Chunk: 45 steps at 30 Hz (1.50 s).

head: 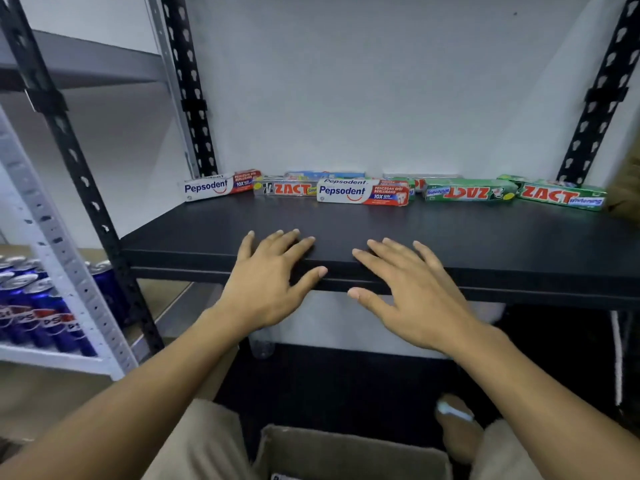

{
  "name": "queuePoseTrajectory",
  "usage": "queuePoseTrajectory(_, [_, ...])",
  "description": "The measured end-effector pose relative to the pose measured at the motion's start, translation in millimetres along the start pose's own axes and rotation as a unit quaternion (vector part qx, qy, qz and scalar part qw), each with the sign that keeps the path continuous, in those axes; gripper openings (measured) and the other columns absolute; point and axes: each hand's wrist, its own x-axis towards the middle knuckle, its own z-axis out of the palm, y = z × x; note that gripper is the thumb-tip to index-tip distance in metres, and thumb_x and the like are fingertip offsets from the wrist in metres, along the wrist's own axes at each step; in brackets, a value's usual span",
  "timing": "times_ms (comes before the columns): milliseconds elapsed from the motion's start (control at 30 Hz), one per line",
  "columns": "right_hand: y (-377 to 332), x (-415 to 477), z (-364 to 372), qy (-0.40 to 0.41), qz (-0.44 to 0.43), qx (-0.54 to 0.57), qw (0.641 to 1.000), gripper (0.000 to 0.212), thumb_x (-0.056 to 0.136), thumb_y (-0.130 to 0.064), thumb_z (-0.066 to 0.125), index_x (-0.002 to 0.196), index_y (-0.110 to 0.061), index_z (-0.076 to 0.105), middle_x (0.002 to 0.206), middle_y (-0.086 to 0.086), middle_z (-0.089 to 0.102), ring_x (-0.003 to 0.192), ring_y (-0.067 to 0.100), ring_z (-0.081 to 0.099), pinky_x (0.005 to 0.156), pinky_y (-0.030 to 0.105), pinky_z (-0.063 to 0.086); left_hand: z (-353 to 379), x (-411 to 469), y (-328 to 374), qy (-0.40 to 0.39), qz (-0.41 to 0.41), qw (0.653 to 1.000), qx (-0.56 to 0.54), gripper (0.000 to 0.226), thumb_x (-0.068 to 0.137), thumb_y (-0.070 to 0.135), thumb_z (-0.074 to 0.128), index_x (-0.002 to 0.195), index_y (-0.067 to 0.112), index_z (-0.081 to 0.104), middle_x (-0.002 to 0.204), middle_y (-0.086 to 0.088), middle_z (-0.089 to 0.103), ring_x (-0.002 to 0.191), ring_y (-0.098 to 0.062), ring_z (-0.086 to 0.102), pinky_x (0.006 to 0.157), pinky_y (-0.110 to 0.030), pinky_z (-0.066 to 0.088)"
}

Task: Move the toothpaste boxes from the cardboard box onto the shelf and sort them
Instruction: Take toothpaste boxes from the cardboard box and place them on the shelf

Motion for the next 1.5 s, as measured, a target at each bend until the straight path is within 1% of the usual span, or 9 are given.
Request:
queuePoseTrajectory(167, [-12, -45, 44, 0.078, -0.053, -0.012, 0.995, 0.065, 0.099, -0.060, 0.036, 0.156, -0.031, 0.025, 0.167, 0.000, 0.000, 0.154, 0.022, -0.008, 0.123, 0.054, 0.008, 23, -56, 1, 0.057, 0.034, 0.998, 0.015, 0.077, 0.096, 0.065, 0.037, 0.159, 0.030, 0.009, 0.167, -0.001, -0.003, 0.154, -0.022, -0.008, 0.121, -0.060, 0.003])
queuePoseTrajectory(267, [-15, -71, 86, 0.040, -0.064, 0.028, 0.997, 0.064, 0.100, -0.057, 0.039, 0.156, -0.030, 0.026, 0.167, -0.001, 0.007, 0.154, 0.019, -0.002, 0.124, 0.049, 0.010, 49, -87, 8, 0.037, 0.046, 0.998, -0.005, 0.077, 0.097, 0.059, 0.045, 0.159, 0.029, 0.010, 0.166, -0.004, -0.013, 0.153, -0.026, -0.013, 0.120, -0.061, 0.004])
queuePoseTrajectory(500, [2, -131, 213, -0.217, -0.025, 0.071, 0.973, 0.071, 0.099, -0.058, 0.040, 0.157, -0.037, 0.005, 0.167, -0.003, 0.004, 0.154, 0.017, 0.000, 0.123, 0.037, 0.004, 152, -156, 14, -0.169, 0.043, 0.984, -0.028, 0.076, 0.095, 0.060, 0.039, 0.158, 0.033, 0.006, 0.167, -0.002, -0.006, 0.154, -0.021, -0.005, 0.121, -0.058, 0.005])
queuePoseTrajectory(633, [17, -169, 267, -0.356, 0.029, 0.116, 0.927, 0.075, 0.099, -0.048, 0.051, 0.158, -0.037, 0.006, 0.166, -0.002, 0.009, 0.151, 0.021, 0.016, 0.120, 0.037, 0.022, 213, -200, 8, -0.340, 0.009, 0.939, -0.048, 0.077, 0.096, 0.056, 0.043, 0.157, 0.036, 0.001, 0.167, 0.001, -0.007, 0.153, -0.021, -0.004, 0.123, -0.053, -0.001])
queuePoseTrajectory(733, [26, -198, 302, -0.415, 0.093, 0.145, 0.894, 0.076, 0.097, -0.048, 0.053, 0.157, -0.039, 0.008, 0.164, -0.003, 0.017, 0.145, 0.024, 0.032, 0.112, 0.040, 0.036, 244, -229, 8, -0.426, -0.027, 0.903, -0.050, 0.076, 0.096, 0.055, 0.047, 0.156, 0.039, 0.003, 0.166, 0.006, 0.000, 0.153, -0.026, 0.004, 0.121, -0.054, 0.003])
queuePoseTrajectory(867, [27, -235, 341, -0.465, 0.146, 0.168, 0.857, 0.079, 0.093, -0.040, 0.063, 0.157, -0.029, 0.018, 0.162, 0.005, 0.026, 0.145, 0.028, 0.033, 0.114, 0.038, 0.034, 283, -269, 9, -0.480, -0.024, 0.873, -0.084, 0.073, 0.093, 0.051, 0.054, 0.155, 0.039, 0.017, 0.163, 0.004, 0.020, 0.147, -0.022, 0.024, 0.119, -0.044, 0.019])
queuePoseTrajectory(1033, [15, -254, 372, -0.483, 0.210, 0.208, 0.824, 0.078, 0.092, -0.029, 0.067, 0.157, -0.019, 0.024, 0.156, 0.012, 0.036, 0.140, 0.029, 0.040, 0.112, 0.032, 0.035, 320, -308, 17, -0.518, -0.058, 0.841, -0.143, 0.060, 0.089, 0.040, 0.061, 0.144, 0.032, 0.040, 0.150, 0.002, 0.044, 0.136, -0.022, 0.044, 0.110, -0.035, 0.037])
queuePoseTrajectory(1133, [5, -255, 392, -0.474, 0.237, 0.228, 0.817, 0.075, 0.091, -0.024, 0.068, 0.155, -0.017, 0.029, 0.153, 0.016, 0.041, 0.138, 0.031, 0.042, 0.111, 0.031, 0.035, 341, -320, 27, -0.536, -0.110, 0.818, -0.177, 0.055, 0.088, 0.037, 0.064, 0.139, 0.026, 0.047, 0.145, -0.004, 0.047, 0.133, -0.024, 0.046, 0.109, -0.035, 0.040])
queuePoseTrajectory(1500, [-9, -258, 431, -0.397, 0.320, 0.136, 0.850, 0.066, 0.088, -0.017, 0.068, 0.147, -0.017, 0.038, 0.145, 0.014, 0.037, 0.129, 0.031, 0.038, 0.106, 0.039, 0.044, 382, -335, 40, -0.570, -0.141, 0.781, -0.212, 0.046, 0.091, 0.033, 0.063, 0.134, 0.032, 0.047, 0.140, 0.001, 0.049, 0.124, -0.018, 0.053, 0.104, -0.040, 0.047])
